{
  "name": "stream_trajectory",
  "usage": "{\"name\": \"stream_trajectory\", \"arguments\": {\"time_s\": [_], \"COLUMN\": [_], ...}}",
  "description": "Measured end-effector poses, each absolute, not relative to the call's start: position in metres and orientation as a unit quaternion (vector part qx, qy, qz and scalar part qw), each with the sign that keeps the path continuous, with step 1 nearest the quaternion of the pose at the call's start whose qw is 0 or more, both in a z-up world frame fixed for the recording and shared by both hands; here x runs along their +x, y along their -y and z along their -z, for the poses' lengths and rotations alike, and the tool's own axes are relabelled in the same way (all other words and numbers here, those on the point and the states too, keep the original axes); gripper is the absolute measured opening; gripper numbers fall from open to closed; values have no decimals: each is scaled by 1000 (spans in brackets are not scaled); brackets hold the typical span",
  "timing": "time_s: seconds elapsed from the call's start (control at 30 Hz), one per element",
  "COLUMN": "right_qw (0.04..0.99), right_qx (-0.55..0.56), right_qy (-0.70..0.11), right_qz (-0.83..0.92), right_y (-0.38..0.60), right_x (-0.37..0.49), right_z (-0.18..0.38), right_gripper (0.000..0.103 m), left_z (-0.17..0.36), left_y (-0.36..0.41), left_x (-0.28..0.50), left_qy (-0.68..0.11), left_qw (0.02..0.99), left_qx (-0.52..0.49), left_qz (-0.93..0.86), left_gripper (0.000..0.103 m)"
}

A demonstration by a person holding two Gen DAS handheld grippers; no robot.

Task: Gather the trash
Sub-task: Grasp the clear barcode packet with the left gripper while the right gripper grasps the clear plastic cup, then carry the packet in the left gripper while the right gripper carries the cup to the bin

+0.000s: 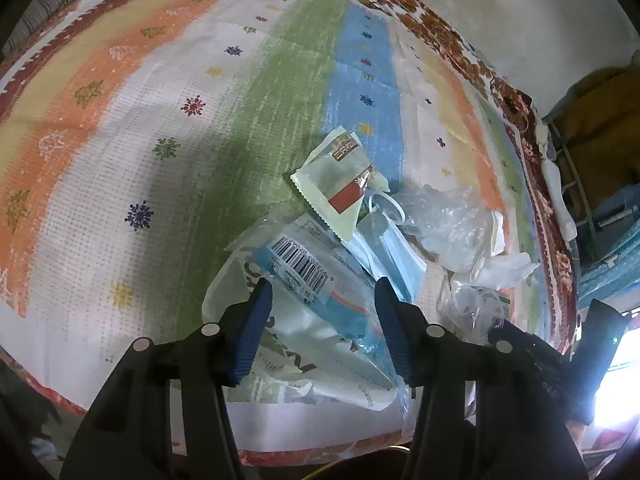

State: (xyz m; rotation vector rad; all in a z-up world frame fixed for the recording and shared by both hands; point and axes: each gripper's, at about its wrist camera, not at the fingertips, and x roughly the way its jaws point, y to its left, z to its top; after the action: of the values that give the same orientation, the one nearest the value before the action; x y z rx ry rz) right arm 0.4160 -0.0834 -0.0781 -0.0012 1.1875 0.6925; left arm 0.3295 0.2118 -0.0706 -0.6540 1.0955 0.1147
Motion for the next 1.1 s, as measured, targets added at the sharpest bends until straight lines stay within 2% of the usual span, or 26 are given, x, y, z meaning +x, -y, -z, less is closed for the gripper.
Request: {"name": "stream_trajectory", "arguments": {"time_s": [0.03, 0.1, 0.17, 0.2, 0.3, 0.43, 0.5, 1.1], "right_qw": [771, 769, 766, 763, 762, 766, 769, 801], "right_qx": [1, 7, 13, 16, 18, 5, 5, -51], "right_qy": [-550, -551, -552, -553, -550, -540, -535, -480], "right_qz": [-321, -325, -330, -336, -342, -348, -351, -354], "right_y": [82, 79, 76, 74, 70, 63, 63, 60], "right_x": [417, 418, 419, 418, 417, 412, 411, 377], "right_z": [79, 81, 82, 82, 80, 73, 69, 24], "right_gripper": [35, 24, 19, 15, 11, 8, 4, 4], "left_z": [72, 77, 81, 83, 85, 81, 73, -15], "left_y": [-213, -215, -218, -217, -215, -211, -209, -176], "left_x": [331, 332, 333, 334, 337, 338, 338, 304], "left_qy": [-513, -516, -518, -520, -524, -522, -512, -437], "left_qw": [800, 793, 788, 786, 788, 794, 800, 861], "left_qx": [-306, -318, -331, -330, -320, -308, -309, -260], "left_qz": [-54, -50, -47, -48, -44, -44, -38, -27], "left_gripper": [47, 42, 35, 29, 15, 3, 1, 0]}}
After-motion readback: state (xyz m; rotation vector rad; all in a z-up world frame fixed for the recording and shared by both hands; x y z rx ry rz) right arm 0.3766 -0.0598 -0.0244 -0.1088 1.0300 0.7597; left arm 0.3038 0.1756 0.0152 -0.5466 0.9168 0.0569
